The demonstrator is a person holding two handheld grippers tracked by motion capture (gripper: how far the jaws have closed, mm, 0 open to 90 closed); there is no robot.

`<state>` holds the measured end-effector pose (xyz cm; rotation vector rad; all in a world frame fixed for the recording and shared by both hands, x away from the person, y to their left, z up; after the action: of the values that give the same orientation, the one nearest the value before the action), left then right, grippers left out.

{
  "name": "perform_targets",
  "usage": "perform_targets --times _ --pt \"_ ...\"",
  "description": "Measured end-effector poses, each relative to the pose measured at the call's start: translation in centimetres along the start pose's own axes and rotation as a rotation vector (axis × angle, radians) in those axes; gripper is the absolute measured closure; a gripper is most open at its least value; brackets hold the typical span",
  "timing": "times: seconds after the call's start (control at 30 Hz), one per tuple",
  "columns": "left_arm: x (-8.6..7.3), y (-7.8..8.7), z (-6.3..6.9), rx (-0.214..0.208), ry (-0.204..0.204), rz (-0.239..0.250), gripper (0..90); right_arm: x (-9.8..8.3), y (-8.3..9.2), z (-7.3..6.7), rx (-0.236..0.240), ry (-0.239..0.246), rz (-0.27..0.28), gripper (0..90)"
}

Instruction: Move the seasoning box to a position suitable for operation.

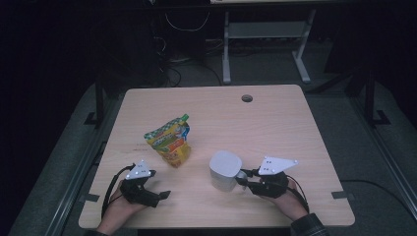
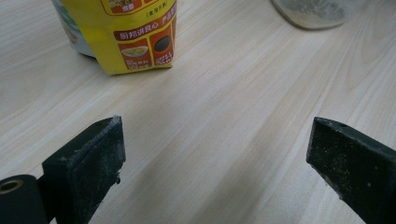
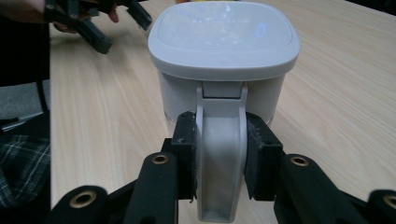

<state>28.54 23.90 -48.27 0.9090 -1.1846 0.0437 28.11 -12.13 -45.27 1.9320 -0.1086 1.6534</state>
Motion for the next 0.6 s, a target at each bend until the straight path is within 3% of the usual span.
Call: perform_targets --times 0.17,0.4,0.43,0.6 --pt "0.02 -0.03 0.02 -0.001 -0.003 -0.002 4.1 0.04 -0.26 -0.63 0.042 0.012 -0.006 68.2" --pt "0.02 -0.04 0.07 -0.002 -0.005 -0.003 4.1 -0.22 -0.31 -0.46 0.067 -0.005 -0.010 67.0" --pt "0.02 -0.02 0.06 -0.002 -0.007 -0.004 4.1 -0.26 -0.28 -0.39 0.065 -0.015 -0.008 60.7" --pt "0.04 0.05 0.16 -0.002 0.001 0.001 4.1 -0.48 0.45 -0.09 0.055 -0.046 -0.010 52.6"
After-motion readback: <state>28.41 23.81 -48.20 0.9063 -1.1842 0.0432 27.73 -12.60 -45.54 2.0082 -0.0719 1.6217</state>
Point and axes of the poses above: each handheld gripper's, and its own axes: y roughly backward along the jaws, x roughly out of its top, z roughly to its right, the point moved 4 cm from there along -y, roughly forward along the jaws, and after that the axes turned 7 degrees about z, right-handed, at the moved point
